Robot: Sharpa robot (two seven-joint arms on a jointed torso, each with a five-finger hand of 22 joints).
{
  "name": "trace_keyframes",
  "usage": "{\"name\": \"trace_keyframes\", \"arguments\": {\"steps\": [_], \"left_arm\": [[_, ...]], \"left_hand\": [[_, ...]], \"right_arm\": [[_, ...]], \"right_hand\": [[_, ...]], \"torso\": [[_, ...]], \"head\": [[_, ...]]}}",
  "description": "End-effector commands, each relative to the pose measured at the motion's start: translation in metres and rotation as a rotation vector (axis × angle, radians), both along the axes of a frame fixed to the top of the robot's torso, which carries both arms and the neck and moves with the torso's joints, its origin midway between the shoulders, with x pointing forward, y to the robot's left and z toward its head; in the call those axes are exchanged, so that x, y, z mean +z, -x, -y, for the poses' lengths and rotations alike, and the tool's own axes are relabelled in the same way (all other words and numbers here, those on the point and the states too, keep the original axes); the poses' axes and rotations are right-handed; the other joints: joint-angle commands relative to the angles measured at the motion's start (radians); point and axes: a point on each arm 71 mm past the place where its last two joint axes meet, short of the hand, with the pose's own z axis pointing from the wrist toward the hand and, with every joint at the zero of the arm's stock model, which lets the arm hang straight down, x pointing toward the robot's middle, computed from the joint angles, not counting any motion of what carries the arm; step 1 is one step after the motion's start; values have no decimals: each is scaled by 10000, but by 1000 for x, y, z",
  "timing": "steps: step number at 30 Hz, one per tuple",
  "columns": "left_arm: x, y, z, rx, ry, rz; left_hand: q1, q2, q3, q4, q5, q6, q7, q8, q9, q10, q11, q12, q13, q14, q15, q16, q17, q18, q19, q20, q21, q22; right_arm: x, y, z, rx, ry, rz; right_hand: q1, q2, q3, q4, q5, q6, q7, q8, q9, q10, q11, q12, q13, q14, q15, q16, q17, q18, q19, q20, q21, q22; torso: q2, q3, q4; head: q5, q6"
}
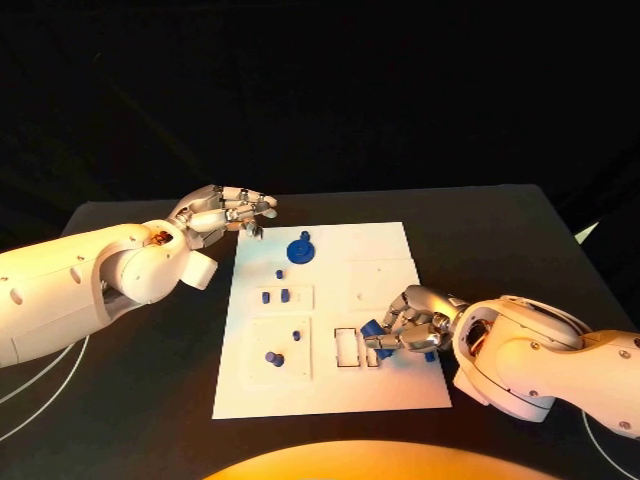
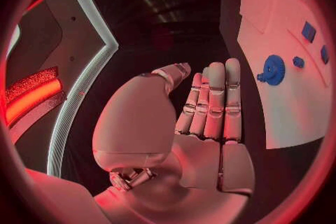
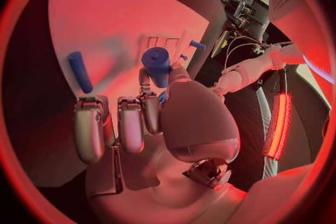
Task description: Assemble the parts on the task board
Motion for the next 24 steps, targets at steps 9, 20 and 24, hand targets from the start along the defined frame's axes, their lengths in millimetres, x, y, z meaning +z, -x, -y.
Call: {"name": "trace_keyframes", "arguments": {"steps": [9, 20, 24], "left_arm": [[0, 1, 4, -210, 149, -59], [1, 2, 3, -210, 147, -63], [1, 2, 3, -201, 146, -58]], "left_hand": [[-51, 39, 21, 81, 10, -80, 1, -28, 15, -45, 0, 61, 14, -72, 34, 41, -13, 147, 92, 16, -72, -21], [-14, 65, 18, 102, 6, 49, -49, 67, 63, -53, -28, 99, 21, -90, 17, 45, -20, 149, 121, 7, -130, -63], [1, 93, 21, 118, 9, 99, -71, 109, 84, -57, -38, 116, 23, -95, 10, 47, -23, 148, 137, 1, -156, -81]], "right_arm": [[-11, -2, -27, 897, 63, -864], [-14, -12, -32, 884, 469, -301], [-15, -14, -33, 881, 566, -202]], "right_hand": [[-402, 68, -228, -6, -110, 197, -86, 106, 225, 51, -31, -107, 608, 777, -57, 38, 1226, -50, 765, -50, -62, 2410], [-525, 125, -334, -6, -202, 286, -123, 168, 263, 41, -61, -171, 576, 774, -79, 32, 1221, -40, 750, -63, -106, 2398], [-672, 198, -437, 1, -241, 318, -143, 201, 288, 42, -80, -213, 563, 768, -97, 20, 1199, -34, 740, -79, -135, 2391]], "torso": [[9, 2, 1], [2, 11, -12], [10, 13, -6]], "head": [[141, -22], [189, -40], [187, -50]]}}
